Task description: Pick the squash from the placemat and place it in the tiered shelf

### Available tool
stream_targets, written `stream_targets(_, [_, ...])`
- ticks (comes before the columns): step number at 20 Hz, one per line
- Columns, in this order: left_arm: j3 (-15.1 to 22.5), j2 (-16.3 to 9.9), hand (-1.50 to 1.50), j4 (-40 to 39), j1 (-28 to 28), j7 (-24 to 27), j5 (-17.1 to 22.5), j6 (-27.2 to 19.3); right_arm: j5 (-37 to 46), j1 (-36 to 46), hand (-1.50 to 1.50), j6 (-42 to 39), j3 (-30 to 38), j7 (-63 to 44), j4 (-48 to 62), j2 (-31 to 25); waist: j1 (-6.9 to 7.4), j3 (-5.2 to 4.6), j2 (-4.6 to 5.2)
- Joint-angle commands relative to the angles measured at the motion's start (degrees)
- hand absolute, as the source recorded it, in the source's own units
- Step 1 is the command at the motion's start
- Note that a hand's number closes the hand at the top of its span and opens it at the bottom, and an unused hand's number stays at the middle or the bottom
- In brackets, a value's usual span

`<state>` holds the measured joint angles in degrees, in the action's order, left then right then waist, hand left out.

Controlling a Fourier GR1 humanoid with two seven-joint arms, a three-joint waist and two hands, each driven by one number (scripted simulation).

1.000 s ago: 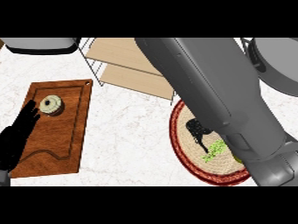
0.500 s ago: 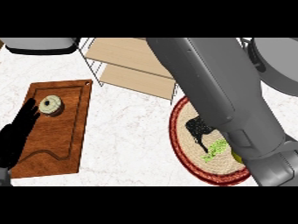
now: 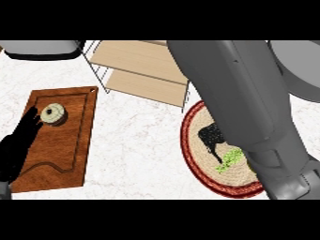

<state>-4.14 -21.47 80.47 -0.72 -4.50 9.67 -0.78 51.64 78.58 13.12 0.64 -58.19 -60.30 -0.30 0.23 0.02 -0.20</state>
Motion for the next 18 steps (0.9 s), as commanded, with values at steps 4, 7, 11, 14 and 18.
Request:
stream_targets(4, [-2.0,-1.5,0.0,-0.2,-3.9,2.1,1.3,3.2,-1.9,-2.0,-1.5,-1.3,2.5,-5.5,-17.3,-1.4,-1.01,0.01,-0.5])
stream_targets(7, [-1.0,0.6,0.0,2.1,-2.8,0.9,0.0,0.3,-2.0,-5.1,-1.5,-3.4,3.6,-8.7,-25.6,-2.3,-1.23,0.03,-0.48])
stream_targets(11, [-1.4,0.6,0.0,3.5,-5.0,-1.2,0.4,-0.1,-3.0,-4.0,-1.5,-13.7,7.0,-15.3,-36.3,-8.2,-2.4,0.09,-1.18])
stream_targets(14, [-2.5,0.2,0.0,2.5,-4.5,-0.5,0.8,0.0,-3.2,-4.6,-1.5,-19.5,8.6,-19.8,-43.7,-10.3,-3.76,0.07,-1.71])
stream_targets(18, [-3.6,-0.3,0.0,1.6,-6.2,1.0,0.8,0.2,-11.6,-10.2,-1.5,-29.2,14.5,-18.5,-48.4,-15.7,-5.13,0.16,-1.99])
